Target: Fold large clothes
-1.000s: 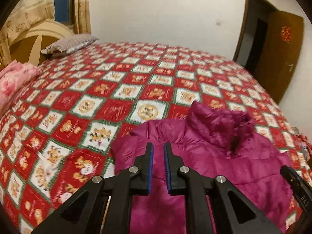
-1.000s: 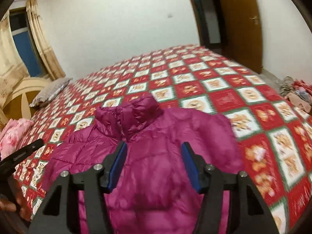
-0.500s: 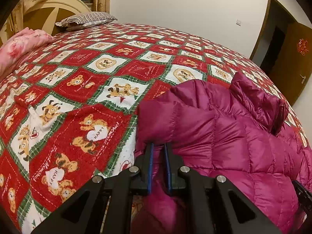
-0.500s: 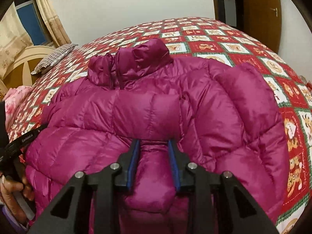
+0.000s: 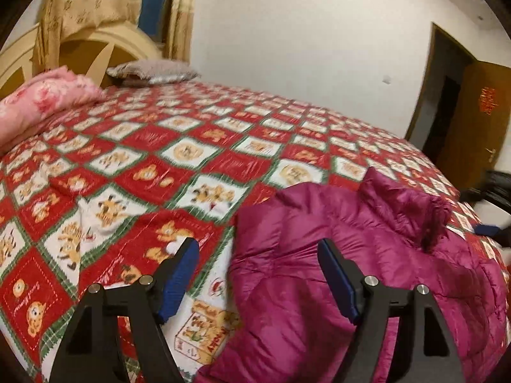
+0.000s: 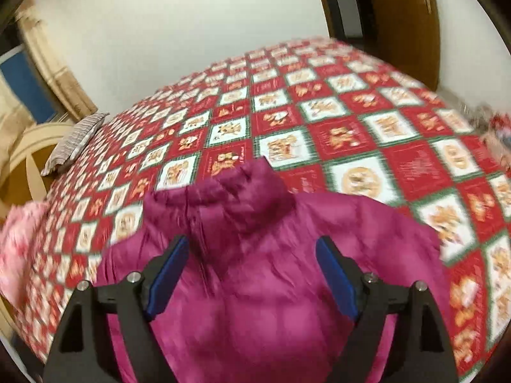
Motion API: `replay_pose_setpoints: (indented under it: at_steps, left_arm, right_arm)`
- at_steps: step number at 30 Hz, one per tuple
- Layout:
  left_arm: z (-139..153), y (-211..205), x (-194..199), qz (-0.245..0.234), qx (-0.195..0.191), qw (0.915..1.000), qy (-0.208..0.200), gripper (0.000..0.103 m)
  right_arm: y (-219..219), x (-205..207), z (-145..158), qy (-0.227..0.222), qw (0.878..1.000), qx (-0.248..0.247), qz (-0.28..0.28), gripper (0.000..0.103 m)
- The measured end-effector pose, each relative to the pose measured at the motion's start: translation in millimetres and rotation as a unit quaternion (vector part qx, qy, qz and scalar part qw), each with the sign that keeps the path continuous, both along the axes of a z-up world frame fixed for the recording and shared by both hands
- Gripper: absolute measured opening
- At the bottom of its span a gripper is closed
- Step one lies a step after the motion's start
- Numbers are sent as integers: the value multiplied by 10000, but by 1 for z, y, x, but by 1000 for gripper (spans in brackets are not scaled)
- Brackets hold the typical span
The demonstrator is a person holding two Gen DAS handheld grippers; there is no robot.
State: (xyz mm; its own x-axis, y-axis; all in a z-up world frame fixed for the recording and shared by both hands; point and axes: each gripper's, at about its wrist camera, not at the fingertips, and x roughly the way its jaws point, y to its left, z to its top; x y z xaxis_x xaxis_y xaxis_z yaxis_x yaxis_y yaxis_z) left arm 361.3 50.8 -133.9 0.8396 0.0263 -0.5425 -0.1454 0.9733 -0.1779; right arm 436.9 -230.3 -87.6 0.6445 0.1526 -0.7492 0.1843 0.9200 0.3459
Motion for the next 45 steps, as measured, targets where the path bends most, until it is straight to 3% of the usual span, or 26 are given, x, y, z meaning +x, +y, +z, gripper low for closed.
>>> replay_pose_setpoints:
  at_steps: [4,8,10,12,15,20,21,23,27,31,35,39,40,42,43,45]
  left_arm:
    - [0,-8,5,-55,239,9997,63,78]
    - [-3,-5,6,-103,152,9997,133,78]
    - [-5,-3,7,-106,93,9997,175,78]
    - [-6,-2,7,-114,66,9997,204,78]
    - [-6,-2,7,-116,62,9997,207,78]
    - [-7,-4,9,-225,38,9993,290,78]
    - [-6,-5,9,-266,47,9992,309,78]
    - [-1,-10,9,-426,108,9984,362,78]
    - [35,-33,13,-1086,74,9937,274,78]
    - [71,-64,51,-1607,12,9862,401,81]
    - [63,-84,100,-1485,109,9856,803,81]
    - [19,-123,129,-1374,631,9744,1664,81]
    - [10,-127,131,-1217,880,9733,1737,77]
    - [-2,-117,127,-830,1127,9734,1812,37]
    - [-6,-108,124,-862,935,9741,1870,18]
    - [-10,-78,103,-870,421,9793,1778,18]
  right_arm:
    - [0,46,-17,410,9988,111,-235,85]
    - [5,68,-46,1057,9939,246,-182,84]
    - [8,64,-51,1125,9933,264,-1,69]
    - [6,53,-46,1048,9945,27,60,36]
    - [-7,31,-38,936,9956,-43,75,21]
    - [-30,-5,-57,968,9950,-241,-46,15]
    - [-34,-10,-65,967,9951,-200,-75,10]
    - [-40,-24,-72,471,9988,-153,-28,8]
    - [-30,-38,-74,-129,9985,-532,-15,8]
    - [-36,-40,-75,-264,9990,-344,-66,8]
    - [-39,-44,-76,-365,9990,-250,-88,9]
    - [-42,-45,-78,-441,9989,-99,-108,9]
    - [-44,-45,-79,-457,9989,-52,-110,9]
    - [-46,-47,-80,-478,9988,35,-114,9]
    - [-47,-47,-80,-478,9988,80,-114,9]
    - [-48,-47,-81,-479,9987,126,-115,9]
